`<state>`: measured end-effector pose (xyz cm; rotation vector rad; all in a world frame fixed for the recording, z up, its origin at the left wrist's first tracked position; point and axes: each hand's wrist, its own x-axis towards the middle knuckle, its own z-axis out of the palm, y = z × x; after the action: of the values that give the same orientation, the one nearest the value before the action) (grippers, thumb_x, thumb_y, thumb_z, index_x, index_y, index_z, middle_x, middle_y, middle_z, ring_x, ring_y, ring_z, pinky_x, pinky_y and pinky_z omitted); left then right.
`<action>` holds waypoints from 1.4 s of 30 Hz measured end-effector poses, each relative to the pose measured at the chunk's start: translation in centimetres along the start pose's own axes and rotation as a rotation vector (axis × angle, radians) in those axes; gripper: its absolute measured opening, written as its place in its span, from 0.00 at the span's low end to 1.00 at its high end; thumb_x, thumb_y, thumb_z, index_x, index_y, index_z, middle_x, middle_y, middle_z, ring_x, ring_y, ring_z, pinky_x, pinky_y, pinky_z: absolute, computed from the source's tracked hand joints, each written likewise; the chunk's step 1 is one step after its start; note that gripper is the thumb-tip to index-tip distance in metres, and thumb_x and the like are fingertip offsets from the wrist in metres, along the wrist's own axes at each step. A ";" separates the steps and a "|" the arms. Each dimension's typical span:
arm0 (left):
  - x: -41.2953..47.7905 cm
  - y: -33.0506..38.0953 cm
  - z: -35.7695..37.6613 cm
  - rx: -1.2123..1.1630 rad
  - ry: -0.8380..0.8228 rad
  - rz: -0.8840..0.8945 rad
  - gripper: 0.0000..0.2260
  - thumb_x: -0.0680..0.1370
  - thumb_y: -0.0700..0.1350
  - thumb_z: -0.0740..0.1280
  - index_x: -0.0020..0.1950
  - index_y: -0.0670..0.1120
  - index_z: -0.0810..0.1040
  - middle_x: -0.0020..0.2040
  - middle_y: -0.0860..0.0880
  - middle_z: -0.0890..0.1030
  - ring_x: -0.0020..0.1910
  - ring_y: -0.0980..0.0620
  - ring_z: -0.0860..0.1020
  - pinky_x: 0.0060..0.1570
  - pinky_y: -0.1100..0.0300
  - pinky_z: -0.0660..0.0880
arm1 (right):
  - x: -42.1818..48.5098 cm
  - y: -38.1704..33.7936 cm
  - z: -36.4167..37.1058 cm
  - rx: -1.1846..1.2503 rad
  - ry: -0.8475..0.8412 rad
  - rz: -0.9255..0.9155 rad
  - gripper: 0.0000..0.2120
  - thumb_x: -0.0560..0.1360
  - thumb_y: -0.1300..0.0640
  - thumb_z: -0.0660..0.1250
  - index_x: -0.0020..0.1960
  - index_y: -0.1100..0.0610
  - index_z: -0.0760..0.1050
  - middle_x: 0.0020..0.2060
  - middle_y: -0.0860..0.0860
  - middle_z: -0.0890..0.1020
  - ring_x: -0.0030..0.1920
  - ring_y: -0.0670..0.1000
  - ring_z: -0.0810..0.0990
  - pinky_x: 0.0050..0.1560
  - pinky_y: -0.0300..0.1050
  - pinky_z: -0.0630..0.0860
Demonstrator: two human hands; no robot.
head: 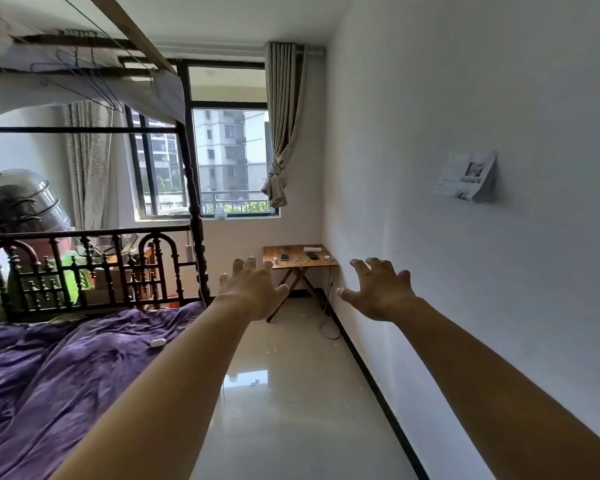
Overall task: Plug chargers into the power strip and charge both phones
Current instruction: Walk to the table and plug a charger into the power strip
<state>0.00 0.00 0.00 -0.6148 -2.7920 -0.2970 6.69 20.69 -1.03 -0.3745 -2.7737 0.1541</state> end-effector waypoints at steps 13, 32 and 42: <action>16.2 3.8 6.4 0.081 -0.042 0.024 0.29 0.79 0.57 0.57 0.77 0.48 0.55 0.77 0.43 0.57 0.75 0.42 0.54 0.69 0.42 0.58 | 15.4 6.6 4.9 -0.004 -0.040 0.022 0.35 0.76 0.39 0.59 0.76 0.52 0.51 0.74 0.55 0.61 0.73 0.57 0.57 0.69 0.61 0.56; 52.2 -4.0 17.5 0.063 -0.067 0.071 0.28 0.78 0.57 0.58 0.75 0.48 0.60 0.74 0.44 0.65 0.73 0.42 0.58 0.68 0.41 0.62 | 49.7 5.7 17.5 -0.083 -0.075 0.050 0.33 0.76 0.40 0.59 0.75 0.52 0.55 0.74 0.55 0.61 0.73 0.57 0.58 0.69 0.59 0.57; 72.4 -5.5 26.1 0.081 -0.113 0.115 0.27 0.78 0.57 0.57 0.75 0.48 0.61 0.73 0.43 0.64 0.73 0.42 0.59 0.69 0.41 0.62 | 69.9 9.2 26.0 -0.069 -0.118 0.083 0.32 0.76 0.40 0.59 0.75 0.52 0.56 0.73 0.56 0.62 0.73 0.57 0.58 0.69 0.59 0.57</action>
<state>-71.32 29.34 -3.70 -0.7922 -2.8446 -0.1286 -63.51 47.14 -4.78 -0.5137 -2.8870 0.1033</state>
